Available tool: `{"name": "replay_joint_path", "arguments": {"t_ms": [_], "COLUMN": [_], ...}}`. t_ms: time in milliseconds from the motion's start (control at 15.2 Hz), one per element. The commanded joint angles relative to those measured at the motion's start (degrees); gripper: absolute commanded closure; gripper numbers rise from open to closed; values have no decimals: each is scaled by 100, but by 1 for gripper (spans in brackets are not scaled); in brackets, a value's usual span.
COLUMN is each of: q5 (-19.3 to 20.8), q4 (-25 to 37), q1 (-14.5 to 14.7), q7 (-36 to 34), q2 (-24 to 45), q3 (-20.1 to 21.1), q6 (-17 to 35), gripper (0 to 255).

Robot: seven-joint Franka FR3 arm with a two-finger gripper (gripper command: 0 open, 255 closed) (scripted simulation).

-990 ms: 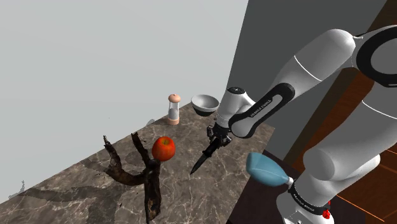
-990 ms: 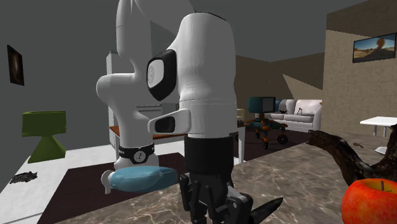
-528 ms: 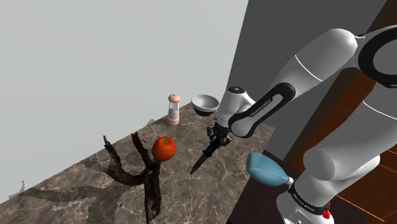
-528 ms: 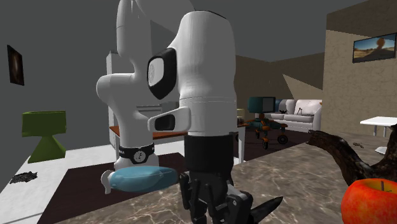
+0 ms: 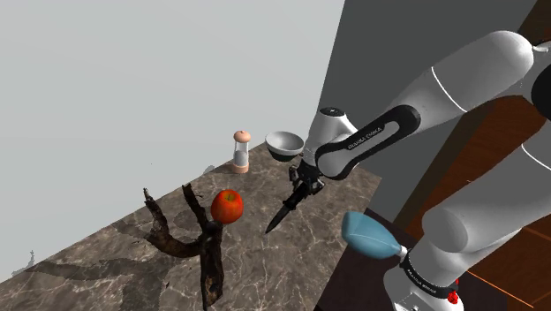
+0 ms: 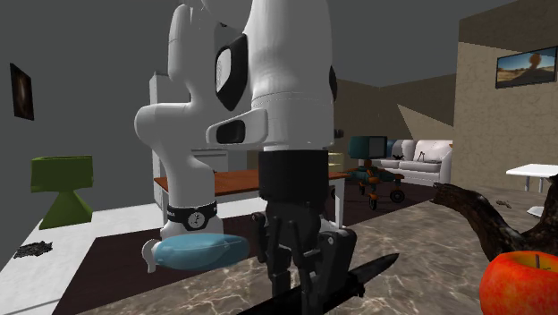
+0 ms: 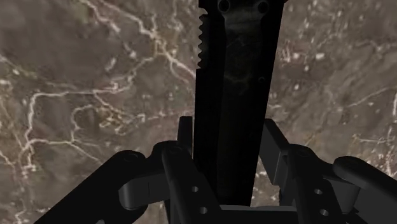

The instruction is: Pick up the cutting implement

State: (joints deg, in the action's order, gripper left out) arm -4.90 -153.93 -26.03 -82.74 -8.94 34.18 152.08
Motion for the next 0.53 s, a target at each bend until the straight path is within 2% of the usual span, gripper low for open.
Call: {"name": "replay_joint_path", "arguments": {"t_ms": [0, 330, 462], "q5": [-169, -436, -442], "q4": [25, 138, 142], "q1": [72, 208, 214], "q7": [119, 333, 338], "q2": [-182, -598, -611], "q3": [-48, -187, -193], "q6": [-191, -691, -706], "gripper": [255, 255, 255]}}
